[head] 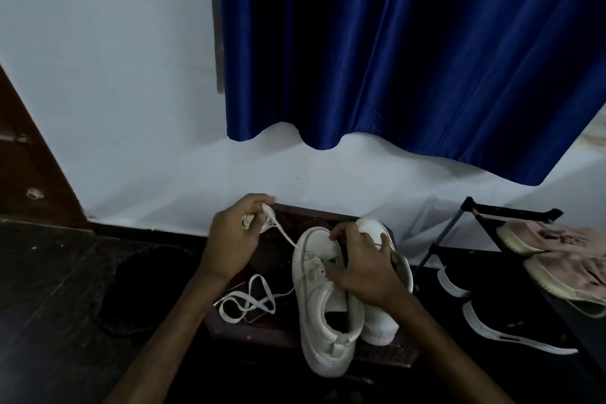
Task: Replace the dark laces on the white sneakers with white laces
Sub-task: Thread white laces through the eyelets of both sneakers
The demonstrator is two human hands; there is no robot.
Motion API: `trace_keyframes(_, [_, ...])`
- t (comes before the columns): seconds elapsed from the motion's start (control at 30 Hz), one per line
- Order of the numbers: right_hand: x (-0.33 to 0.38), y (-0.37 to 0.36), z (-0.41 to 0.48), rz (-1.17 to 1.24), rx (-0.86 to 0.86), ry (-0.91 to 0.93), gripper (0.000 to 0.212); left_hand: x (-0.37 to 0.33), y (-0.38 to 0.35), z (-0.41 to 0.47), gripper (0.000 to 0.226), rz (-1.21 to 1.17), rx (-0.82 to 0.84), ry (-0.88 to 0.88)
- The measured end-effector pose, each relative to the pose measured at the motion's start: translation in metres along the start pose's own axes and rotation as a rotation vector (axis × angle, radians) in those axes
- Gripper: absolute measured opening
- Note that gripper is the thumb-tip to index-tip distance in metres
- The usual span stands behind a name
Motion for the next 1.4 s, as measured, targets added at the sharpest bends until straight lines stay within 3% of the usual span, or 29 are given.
trace_keyframes(0.07, [0.003,0.008,0.01,0.187,-0.006,-0.048,0.033,-0.019,-0.01,0.001,0.039,-0.226,0.102,0.032])
trace_keyframes(0.13, [0.007,0.016,0.022,0.53,-0.02,-0.124,0.018,-0.031,-0.018,-0.001,0.03,-0.401,0.155,0.09])
trace_keyframes(0.2, [0.019,0.019,0.034,0.793,0.056,-0.19,0.03,-0.037,-0.027,-0.004,0.018,-0.495,0.195,0.113])
trace_keyframes(0.27, [0.036,0.018,0.042,0.912,0.235,-0.269,0.05,-0.037,-0.033,-0.008,0.014,-0.486,0.273,0.091])
trace_keyframes(0.33, [0.049,0.017,0.046,1.03,0.372,-0.354,0.055,-0.036,-0.035,-0.011,0.015,-0.442,0.346,0.054])
trace_keyframes(0.57, [0.066,0.0,0.047,0.921,0.633,-0.368,0.05,-0.039,-0.031,-0.015,0.033,-0.218,0.583,-0.051])
trace_keyframes(0.67, [0.065,0.0,0.055,1.124,0.486,-0.399,0.015,-0.036,-0.031,-0.015,0.04,-0.217,0.62,-0.055])
trace_keyframes(0.77, [0.056,0.013,0.072,1.532,0.317,-0.489,0.02,-0.024,-0.03,-0.019,0.044,-0.141,0.684,-0.027])
trace_keyframes(0.83, [0.052,0.028,0.082,1.622,0.267,-0.471,0.018,-0.009,-0.027,-0.024,0.042,-0.084,0.731,-0.003])
trace_keyframes(1.0, [0.035,0.066,0.099,1.581,0.053,-0.485,0.011,0.038,-0.015,-0.03,0.04,-0.005,0.741,0.105])
trace_keyframes(1.13, [0.029,0.066,0.094,1.504,-0.024,-0.5,0.013,0.062,-0.005,-0.031,0.026,-0.081,0.589,0.268])
trace_keyframes(1.2, [0.034,0.059,0.088,1.402,0.003,-0.45,0.016,0.064,0.0,-0.026,0.024,-0.094,0.382,0.298])
trace_keyframes(1.3, [0.051,0.044,0.076,1.236,0.113,-0.333,0.013,0.051,0.003,-0.011,0.021,-0.031,0.02,0.199])
trace_keyframes(1.37, [0.064,0.033,0.07,1.141,0.18,-0.244,0.011,0.033,-0.011,-0.002,0.012,-0.144,0.083,0.311])
trace_keyframes(1.4, [0.07,0.027,0.066,1.117,0.211,-0.198,0.01,0.025,-0.02,0.003,0.026,-0.19,0.169,0.418])
Point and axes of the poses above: each hand's wrist, its own z-axis towards the middle knuckle, its own y-axis out of the back of the hand, x = y × z, the point moved 4 cm from there along z, towards the middle knuckle, and after that the axes turned 7 degrees about -x, right-handed, at the moved point
